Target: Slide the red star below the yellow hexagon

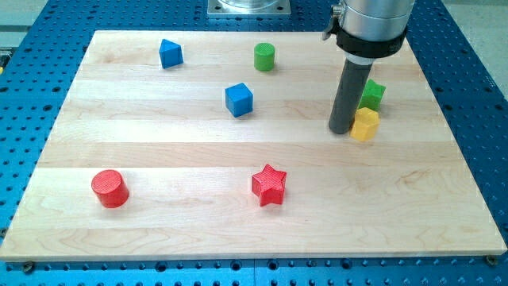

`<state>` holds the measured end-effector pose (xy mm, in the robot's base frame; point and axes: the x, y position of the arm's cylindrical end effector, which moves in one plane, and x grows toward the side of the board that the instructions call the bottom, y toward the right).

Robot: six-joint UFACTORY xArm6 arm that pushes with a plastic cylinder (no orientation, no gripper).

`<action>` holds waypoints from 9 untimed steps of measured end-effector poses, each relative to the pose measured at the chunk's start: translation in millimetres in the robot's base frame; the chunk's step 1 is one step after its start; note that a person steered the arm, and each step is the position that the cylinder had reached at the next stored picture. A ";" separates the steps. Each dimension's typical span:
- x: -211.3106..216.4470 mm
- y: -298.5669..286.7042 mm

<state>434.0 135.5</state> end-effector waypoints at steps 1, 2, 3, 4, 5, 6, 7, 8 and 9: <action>7.7 -15.4; 30.8 -72.3; 60.4 -155.9; 96.9 -165.7; 99.5 -94.1; 103.6 -54.8; 122.9 -122.5; 171.5 -105.7; 150.8 -24.9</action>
<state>584.8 110.6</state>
